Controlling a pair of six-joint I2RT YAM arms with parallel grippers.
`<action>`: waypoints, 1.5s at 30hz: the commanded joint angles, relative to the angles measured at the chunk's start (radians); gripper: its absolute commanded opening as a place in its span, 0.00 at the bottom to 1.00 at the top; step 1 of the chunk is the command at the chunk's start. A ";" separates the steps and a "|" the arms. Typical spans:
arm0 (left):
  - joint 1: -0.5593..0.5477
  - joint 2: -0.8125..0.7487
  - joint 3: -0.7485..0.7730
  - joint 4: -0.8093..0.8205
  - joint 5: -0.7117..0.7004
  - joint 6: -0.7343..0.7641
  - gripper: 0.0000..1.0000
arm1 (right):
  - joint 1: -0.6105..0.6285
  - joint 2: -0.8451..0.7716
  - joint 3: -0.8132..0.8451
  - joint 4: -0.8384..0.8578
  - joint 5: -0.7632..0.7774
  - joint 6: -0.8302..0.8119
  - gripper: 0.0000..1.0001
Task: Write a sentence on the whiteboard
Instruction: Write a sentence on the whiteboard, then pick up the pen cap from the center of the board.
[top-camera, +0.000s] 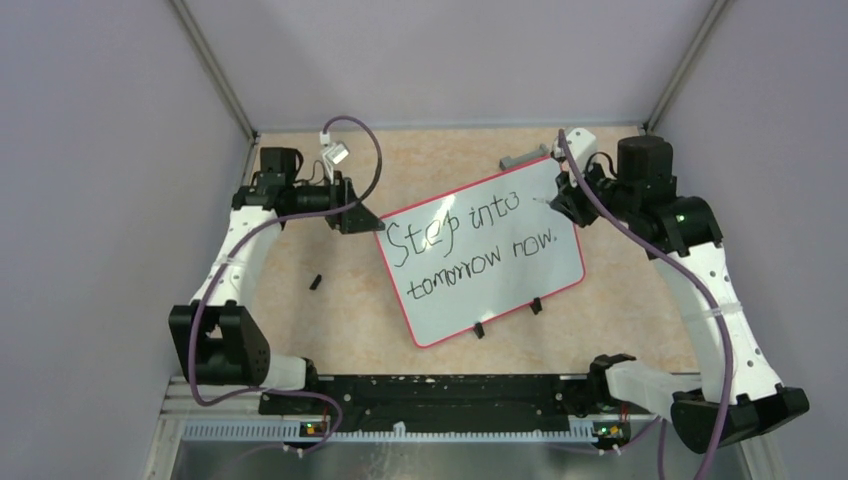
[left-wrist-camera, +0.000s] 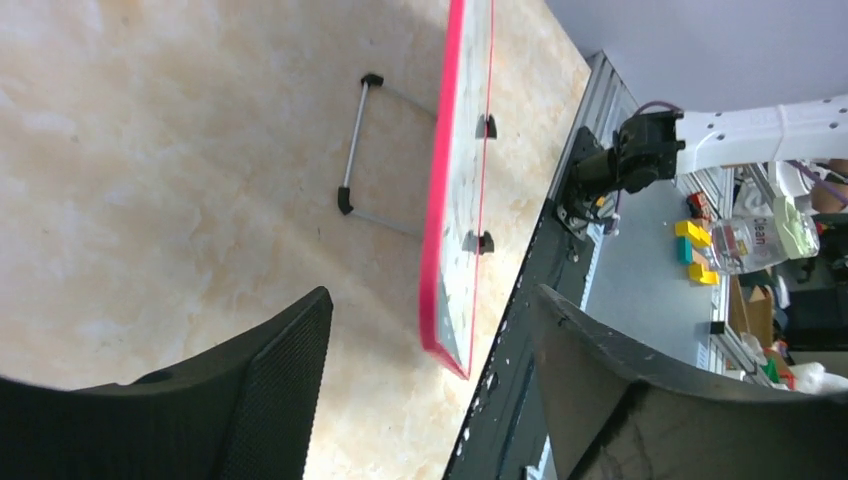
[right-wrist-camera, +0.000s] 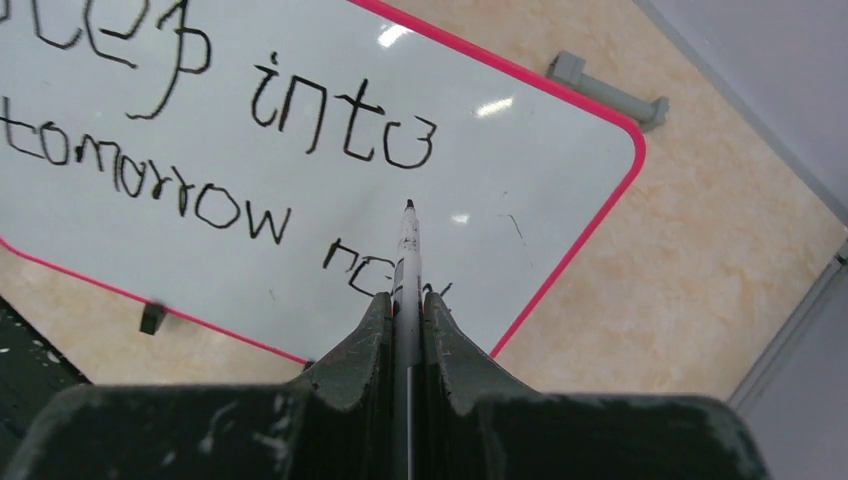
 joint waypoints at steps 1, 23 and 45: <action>0.010 -0.072 0.125 0.006 0.027 -0.035 0.79 | -0.005 0.039 0.072 -0.048 -0.137 0.059 0.00; 0.404 -0.113 -0.203 -0.206 -0.666 0.689 0.75 | -0.005 0.025 -0.029 0.112 -0.320 0.237 0.00; 0.264 0.066 -0.437 0.155 -0.783 0.594 0.58 | -0.005 0.044 -0.004 0.101 -0.257 0.273 0.00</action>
